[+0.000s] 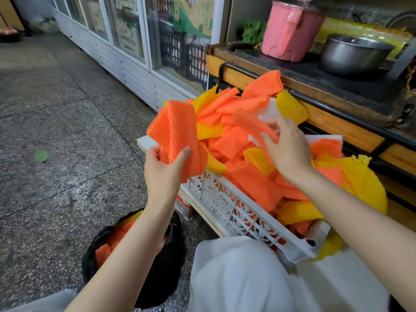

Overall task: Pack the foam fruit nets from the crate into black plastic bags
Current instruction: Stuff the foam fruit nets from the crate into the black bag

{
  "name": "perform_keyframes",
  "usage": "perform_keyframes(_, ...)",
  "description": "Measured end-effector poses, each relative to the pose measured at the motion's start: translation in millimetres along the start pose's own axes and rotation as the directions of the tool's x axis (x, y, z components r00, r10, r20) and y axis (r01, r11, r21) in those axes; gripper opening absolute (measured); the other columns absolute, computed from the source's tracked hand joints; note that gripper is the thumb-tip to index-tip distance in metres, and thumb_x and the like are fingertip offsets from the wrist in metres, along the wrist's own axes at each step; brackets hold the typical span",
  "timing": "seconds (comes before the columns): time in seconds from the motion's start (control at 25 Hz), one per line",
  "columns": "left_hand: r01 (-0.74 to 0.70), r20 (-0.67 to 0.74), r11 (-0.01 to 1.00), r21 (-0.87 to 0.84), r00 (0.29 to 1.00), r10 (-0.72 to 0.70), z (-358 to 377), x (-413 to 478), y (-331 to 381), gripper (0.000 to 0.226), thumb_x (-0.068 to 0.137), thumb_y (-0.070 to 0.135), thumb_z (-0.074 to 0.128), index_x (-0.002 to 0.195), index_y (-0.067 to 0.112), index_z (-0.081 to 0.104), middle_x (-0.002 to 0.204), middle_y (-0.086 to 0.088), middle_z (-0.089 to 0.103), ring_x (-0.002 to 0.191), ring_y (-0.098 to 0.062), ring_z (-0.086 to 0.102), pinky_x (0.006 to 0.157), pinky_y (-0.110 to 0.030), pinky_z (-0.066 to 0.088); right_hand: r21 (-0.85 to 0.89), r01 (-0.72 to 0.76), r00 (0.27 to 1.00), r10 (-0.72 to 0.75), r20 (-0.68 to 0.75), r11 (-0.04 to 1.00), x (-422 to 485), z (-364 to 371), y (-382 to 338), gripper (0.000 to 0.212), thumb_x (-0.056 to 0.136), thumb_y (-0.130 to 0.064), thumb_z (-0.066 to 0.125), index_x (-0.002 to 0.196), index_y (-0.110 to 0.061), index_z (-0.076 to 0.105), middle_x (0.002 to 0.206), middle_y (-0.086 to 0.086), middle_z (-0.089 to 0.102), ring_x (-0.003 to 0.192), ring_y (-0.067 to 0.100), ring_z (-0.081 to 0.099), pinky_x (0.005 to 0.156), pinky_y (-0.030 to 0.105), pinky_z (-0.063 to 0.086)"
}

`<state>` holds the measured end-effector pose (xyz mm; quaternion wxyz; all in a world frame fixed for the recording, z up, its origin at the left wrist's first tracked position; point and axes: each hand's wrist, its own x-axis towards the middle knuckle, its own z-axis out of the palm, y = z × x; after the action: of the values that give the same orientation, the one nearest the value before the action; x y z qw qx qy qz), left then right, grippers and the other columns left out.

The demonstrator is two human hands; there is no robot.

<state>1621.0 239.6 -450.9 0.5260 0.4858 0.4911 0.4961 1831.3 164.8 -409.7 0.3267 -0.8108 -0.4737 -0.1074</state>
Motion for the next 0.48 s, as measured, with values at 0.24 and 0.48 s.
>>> perform_keyframes(0.24,-0.024,-0.061,0.999,0.041,0.998,0.027,-17,7,-2,0.059,0.063,0.043,0.077,0.107,0.014,0.051,0.095,0.000,0.061,0.089,-0.022,0.065,0.080,-0.054,0.054,-0.021,0.200,0.971,-0.195,0.138,0.980,0,42,-48,0.027,0.092,-0.021,0.056,0.118,-0.016,0.059,0.117,0.005,0.052,0.112,0.023,0.050,0.086,0.035,0.042)
perform_keyframes(0.48,-0.004,-0.056,0.997,0.076,0.998,0.008,-35,9,-16,0.051,0.069,0.037,0.078,0.106,0.017,0.050,0.093,0.003,0.061,0.087,-0.020,0.065,0.078,-0.053,0.055,-0.213,0.336,0.837,-0.187,0.515,0.917,-28,80,-63,0.064,0.085,-0.061,0.050,0.123,-0.009,0.054,0.130,0.006,0.046,0.120,0.023,0.043,0.088,0.037,0.043)
